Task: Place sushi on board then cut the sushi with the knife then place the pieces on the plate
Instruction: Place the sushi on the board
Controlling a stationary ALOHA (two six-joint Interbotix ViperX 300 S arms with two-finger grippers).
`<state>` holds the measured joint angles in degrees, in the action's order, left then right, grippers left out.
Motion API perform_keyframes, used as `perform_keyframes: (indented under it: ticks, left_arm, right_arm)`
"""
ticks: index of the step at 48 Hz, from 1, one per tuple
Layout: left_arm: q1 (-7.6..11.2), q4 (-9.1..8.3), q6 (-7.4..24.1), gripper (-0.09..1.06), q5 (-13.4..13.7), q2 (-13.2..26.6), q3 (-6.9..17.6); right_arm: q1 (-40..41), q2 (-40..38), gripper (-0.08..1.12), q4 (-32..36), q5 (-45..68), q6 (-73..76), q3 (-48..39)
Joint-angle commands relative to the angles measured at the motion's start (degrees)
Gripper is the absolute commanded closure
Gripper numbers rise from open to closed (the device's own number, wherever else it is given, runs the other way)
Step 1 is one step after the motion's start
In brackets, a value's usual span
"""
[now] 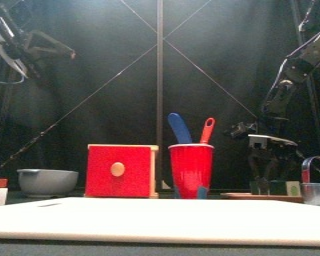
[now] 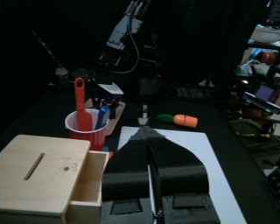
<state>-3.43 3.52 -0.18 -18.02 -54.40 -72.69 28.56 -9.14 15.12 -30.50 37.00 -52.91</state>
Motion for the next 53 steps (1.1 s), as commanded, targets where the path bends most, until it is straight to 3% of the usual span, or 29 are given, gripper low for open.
perform_keyframes:
  ticks: [1,7,13,19,26,30,34,39,49,53]
  left_arm:
    - [-0.09,0.00,0.2,0.85,-0.4,0.2,0.8]
    - [0.00,0.09,0.0,0.85,-0.4,0.2,0.5]
    - [-0.09,0.00,0.2,0.85,-0.4,0.2,0.7]
    - [-0.09,-0.09,0.4,0.85,-0.5,0.2,1.5]
    - [-0.18,-0.53,0.4,0.85,-5.7,0.2,1.1]
    - [-0.18,-0.44,0.0,0.85,-9.1,0.2,-0.2]
    - [-0.09,-0.26,-0.1,0.85,-10.3,0.2,-1.0]
    - [0.09,0.09,-0.2,0.85,-10.3,0.2,-1.2]
    - [0.09,0.26,-0.1,0.85,-10.0,0.2,-1.8]
    - [0.09,0.26,-0.1,0.85,-10.0,0.2,-2.2]
  right_arm:
    - [0.1,-0.6,0.23,-0.2,-0.4,0.1,1.2]
    - [0.1,-1.3,0.41,-0.3,-0.7,0.0,1.8]
    - [-0.2,-8.2,0.41,-1.5,-5.8,0.1,3.4]
    - [-1.9,-17.2,0.41,-9.9,-16.2,0.3,6.3]
    - [-10.6,-19.7,0.41,-24.4,-18.5,0.5,9.8]
    - [-15.0,-16.3,0.41,-30.7,-14.4,0.6,11.3]
    - [-19.7,-11.2,0.41,-34.6,-10.5,5.2,12.3]
    - [-26.8,-4.2,0.41,-31.3,-8.4,18.8,14.9]
    - [-35.4,4.8,0.41,-8.7,-8.3,51.2,23.6]
    - [-36.5,8.3,0.40,-3.2,-8.0,59.5,25.4]
